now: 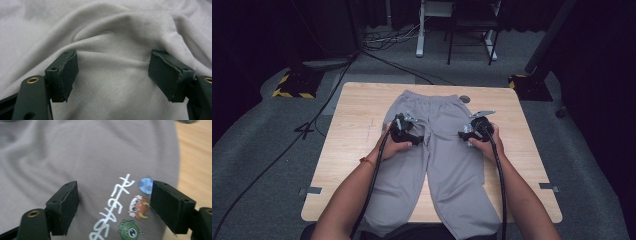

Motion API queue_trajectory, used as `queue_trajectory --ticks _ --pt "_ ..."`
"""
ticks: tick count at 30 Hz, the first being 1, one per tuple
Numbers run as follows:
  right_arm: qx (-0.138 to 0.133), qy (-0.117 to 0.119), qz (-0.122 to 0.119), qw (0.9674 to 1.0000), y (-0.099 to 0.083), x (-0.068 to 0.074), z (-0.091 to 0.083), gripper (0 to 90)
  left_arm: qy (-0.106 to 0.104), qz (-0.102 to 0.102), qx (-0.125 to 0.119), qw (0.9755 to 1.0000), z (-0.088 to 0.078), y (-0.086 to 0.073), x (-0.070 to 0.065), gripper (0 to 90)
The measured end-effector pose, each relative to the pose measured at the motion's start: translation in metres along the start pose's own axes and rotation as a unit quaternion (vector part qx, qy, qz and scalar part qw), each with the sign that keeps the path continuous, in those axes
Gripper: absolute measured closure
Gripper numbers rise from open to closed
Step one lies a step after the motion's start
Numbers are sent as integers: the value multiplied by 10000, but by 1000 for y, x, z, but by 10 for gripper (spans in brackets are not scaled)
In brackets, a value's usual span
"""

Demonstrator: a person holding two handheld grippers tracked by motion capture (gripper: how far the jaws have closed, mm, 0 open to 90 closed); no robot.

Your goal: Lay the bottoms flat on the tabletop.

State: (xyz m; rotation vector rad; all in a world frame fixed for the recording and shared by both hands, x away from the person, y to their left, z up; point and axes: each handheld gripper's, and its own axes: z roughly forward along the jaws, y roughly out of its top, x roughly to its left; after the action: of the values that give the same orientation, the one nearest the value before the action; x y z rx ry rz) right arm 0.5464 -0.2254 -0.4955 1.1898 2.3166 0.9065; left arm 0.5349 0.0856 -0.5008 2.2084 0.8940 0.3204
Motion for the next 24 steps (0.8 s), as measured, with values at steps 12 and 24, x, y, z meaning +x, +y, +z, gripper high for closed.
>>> queue_trajectory --ticks 12,24 --pt "362 -723 125 9966 17 -27 4 249 239 -270 294 9989 21 42 1 287" --pt "192 496 -821 9952 -52 40 -77 227 -230 660 377 9968 -78 -57 -39 285"
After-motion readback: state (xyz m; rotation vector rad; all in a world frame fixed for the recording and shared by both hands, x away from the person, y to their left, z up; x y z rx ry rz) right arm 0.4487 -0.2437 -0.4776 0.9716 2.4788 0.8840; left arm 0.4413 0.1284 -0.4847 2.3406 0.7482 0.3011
